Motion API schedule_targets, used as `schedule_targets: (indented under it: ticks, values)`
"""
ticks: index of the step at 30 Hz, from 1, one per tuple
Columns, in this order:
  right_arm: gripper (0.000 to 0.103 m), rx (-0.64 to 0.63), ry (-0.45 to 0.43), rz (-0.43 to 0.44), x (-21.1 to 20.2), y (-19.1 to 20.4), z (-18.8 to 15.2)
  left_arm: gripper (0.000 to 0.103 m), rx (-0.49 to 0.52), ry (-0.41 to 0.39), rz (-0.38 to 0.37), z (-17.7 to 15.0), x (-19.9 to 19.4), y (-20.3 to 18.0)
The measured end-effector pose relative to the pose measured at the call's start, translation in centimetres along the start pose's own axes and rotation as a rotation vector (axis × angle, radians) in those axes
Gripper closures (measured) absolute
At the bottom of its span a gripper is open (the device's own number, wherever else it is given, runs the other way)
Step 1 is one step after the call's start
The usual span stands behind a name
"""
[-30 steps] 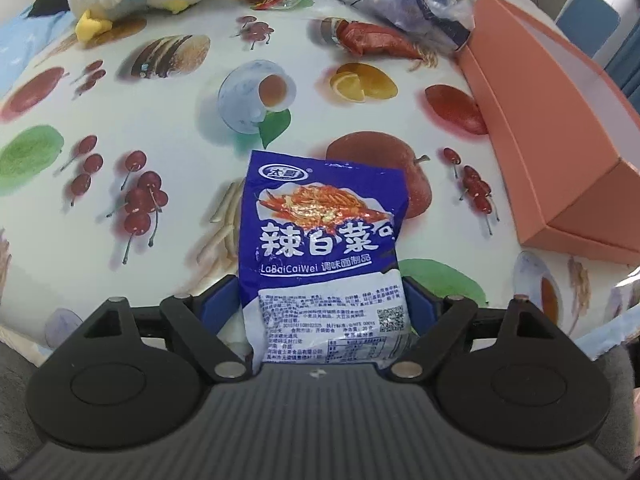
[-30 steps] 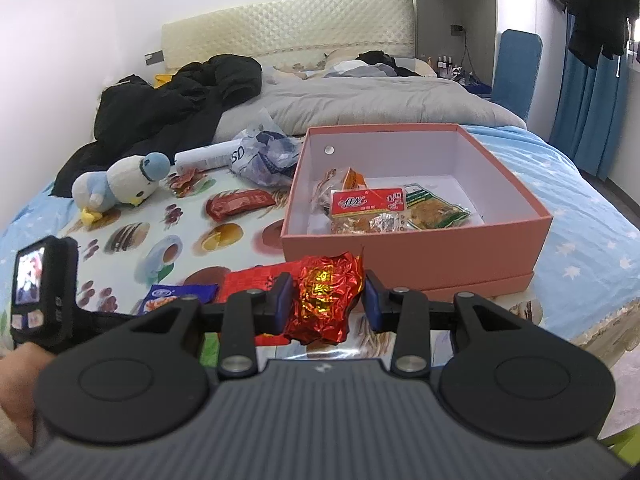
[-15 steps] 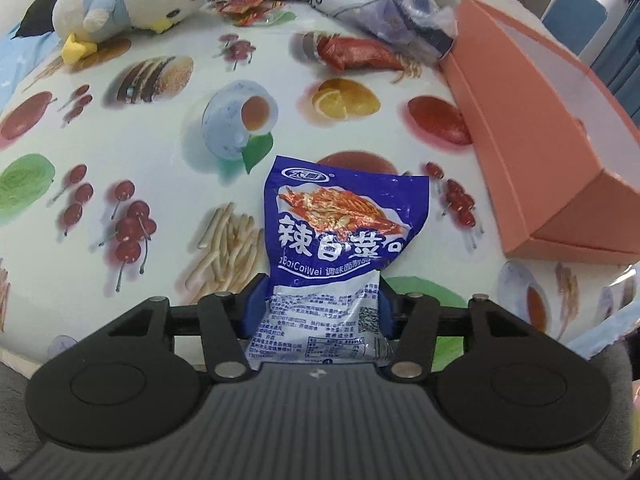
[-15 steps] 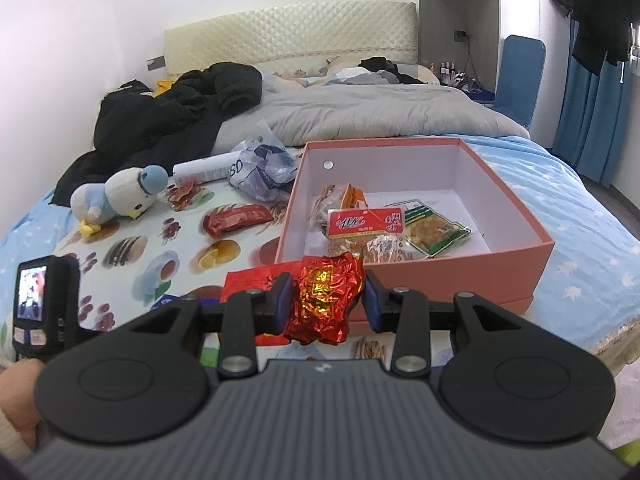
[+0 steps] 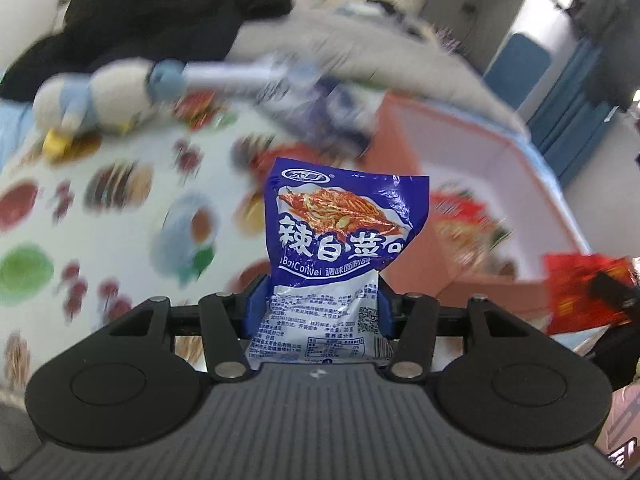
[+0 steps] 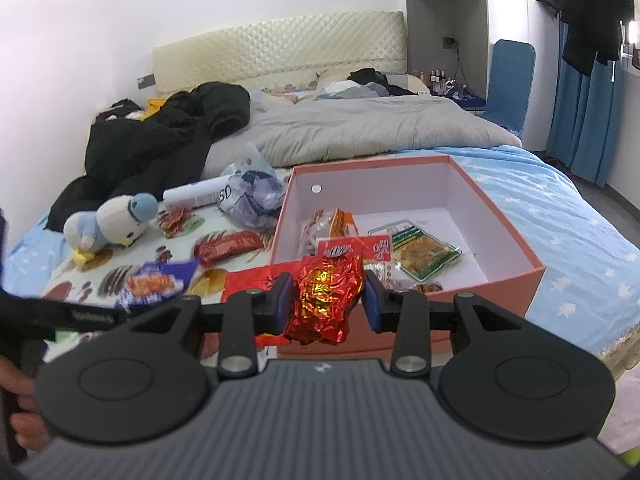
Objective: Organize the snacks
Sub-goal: 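Lower both snacks into the pink box and open both tools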
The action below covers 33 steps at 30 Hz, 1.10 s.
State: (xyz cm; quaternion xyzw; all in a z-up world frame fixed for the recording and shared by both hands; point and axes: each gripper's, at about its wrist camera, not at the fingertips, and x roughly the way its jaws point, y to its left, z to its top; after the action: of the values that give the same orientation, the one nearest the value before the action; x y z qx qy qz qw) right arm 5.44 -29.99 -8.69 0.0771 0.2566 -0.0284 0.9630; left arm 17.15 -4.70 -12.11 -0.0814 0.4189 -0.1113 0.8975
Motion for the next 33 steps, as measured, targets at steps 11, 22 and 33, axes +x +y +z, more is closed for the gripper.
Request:
schedule_targets:
  ticks: [11,22,33]
  values:
    - [0.063,0.011,-0.032,-0.023,2.6,-2.7,3.8,0.044,0.129,-0.079,-0.151,8.1,0.5,-8.6]
    - [0.063,0.091,0.021,-0.083,8.4,-7.8,5.2,0.044,0.25,0.04,-0.238,11.1,9.5,-15.9]
    - [0.063,0.146,0.117,-0.103,13.6,-10.9,4.0,0.043,0.273,0.141,-0.243,11.4,16.5,-17.1]
